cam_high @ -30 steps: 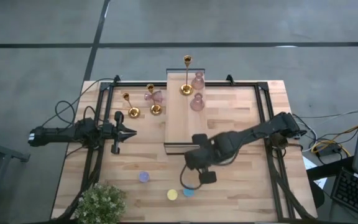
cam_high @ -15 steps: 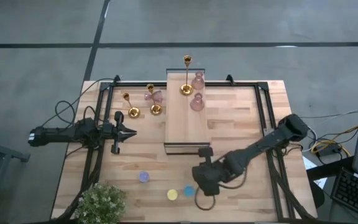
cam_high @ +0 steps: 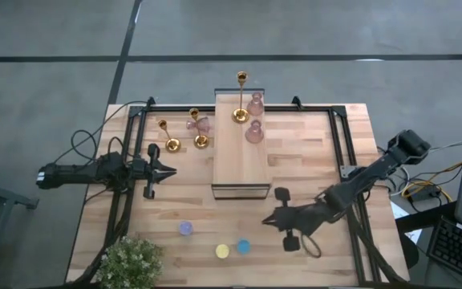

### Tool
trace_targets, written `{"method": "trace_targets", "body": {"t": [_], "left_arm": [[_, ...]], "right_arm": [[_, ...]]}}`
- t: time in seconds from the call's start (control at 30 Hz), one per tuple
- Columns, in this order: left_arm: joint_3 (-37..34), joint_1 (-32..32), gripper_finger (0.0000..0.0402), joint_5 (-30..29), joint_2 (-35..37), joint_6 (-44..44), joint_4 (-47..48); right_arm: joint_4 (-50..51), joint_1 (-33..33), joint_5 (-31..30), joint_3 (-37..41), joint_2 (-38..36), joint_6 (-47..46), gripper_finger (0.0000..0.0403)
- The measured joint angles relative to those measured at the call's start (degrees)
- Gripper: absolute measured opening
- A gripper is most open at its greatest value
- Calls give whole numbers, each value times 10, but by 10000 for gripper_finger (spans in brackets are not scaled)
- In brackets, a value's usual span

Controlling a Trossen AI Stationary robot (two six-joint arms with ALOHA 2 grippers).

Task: Pick & Place candle stick holders
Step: Put the right gold candlestick on the shelf

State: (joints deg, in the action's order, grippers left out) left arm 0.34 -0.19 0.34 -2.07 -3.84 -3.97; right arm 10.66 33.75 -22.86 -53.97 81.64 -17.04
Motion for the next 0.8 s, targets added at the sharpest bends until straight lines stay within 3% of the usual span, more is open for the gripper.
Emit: {"method": "trace_targets", "body": {"t": [0.3, 0.53, 0.8], "left_arm": [[0, 0, 37, 0, 0, 0, 3], [0, 0, 37, 0, 0, 2, -9], [0, 0, 37, -8, 0, 159, -40]], "right_arm": [[-139, -5, -3, 114, -94, -27, 8], [-207, -6, -12, 145, -95, -2, 8], [-234, -23, -46, 154, -84, 58, 8]]}}
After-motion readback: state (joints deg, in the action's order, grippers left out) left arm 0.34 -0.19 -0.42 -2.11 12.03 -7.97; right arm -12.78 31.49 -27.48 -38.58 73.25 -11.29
